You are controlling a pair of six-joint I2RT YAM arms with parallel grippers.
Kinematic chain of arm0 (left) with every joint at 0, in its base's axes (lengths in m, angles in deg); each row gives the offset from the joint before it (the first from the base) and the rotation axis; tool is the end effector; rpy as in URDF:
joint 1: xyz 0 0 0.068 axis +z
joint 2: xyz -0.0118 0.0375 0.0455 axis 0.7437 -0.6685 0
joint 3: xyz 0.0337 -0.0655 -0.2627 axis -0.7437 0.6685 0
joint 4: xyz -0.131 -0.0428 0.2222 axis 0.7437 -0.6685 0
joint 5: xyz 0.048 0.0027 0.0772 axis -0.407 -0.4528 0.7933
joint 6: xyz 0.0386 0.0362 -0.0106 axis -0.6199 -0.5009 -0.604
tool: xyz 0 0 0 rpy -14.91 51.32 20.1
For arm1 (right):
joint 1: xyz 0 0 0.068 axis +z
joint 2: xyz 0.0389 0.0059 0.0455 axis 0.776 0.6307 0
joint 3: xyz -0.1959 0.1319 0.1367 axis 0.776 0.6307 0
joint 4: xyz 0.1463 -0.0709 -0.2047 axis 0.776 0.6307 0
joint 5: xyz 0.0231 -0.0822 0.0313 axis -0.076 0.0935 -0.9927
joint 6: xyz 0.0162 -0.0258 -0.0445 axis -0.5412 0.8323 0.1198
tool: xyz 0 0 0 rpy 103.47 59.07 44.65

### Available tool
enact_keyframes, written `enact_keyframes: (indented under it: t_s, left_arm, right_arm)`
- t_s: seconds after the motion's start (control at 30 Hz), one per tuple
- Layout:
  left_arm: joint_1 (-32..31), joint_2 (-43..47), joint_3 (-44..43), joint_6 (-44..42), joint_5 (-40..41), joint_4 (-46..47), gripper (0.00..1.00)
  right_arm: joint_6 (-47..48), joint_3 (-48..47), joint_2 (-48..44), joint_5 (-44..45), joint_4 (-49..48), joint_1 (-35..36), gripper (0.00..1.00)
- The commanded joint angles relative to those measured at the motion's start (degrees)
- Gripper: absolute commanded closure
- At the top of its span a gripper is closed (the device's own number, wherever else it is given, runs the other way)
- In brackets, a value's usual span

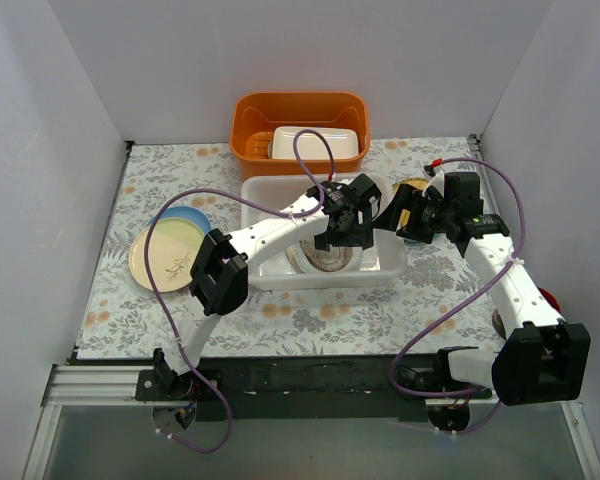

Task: Place the plates into the plastic bin on the countertop
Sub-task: Pick up the plate at the center of the board.

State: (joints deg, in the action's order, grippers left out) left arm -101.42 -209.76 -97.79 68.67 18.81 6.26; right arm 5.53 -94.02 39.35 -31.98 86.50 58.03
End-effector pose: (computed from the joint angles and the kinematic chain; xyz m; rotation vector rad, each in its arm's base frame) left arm 0.2827 -0.3684 0.2550 -0.8334 2.6673 -0.4058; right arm 0.2628 0.0486 0.2979 0.1135 2.2893 0.8105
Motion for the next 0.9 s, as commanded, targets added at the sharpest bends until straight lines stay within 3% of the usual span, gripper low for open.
enact_keyframes:
  t_s: [0.0, 0.43, 0.87]
  left_arm:
    - [0.2, 4.6, -2.6, -0.1, 3.0, -3.3, 0.15]
    - [5.1, 13.5, 1.7, -0.9, 4.8, -6.3, 0.14]
    - [12.1, 28.9, 18.0, -0.6, 2.9, -2.7, 0.14]
  right_arm:
    - [0.5, 0.0, -1.8, -1.4, -0.8, -0.4, 0.07]
    - [-0.3, -0.6, -2.0, -1.5, -0.4, -0.2, 0.08]
    - [-1.8, -5.2, 1.3, 3.7, -0.2, 6.6, 0.08]
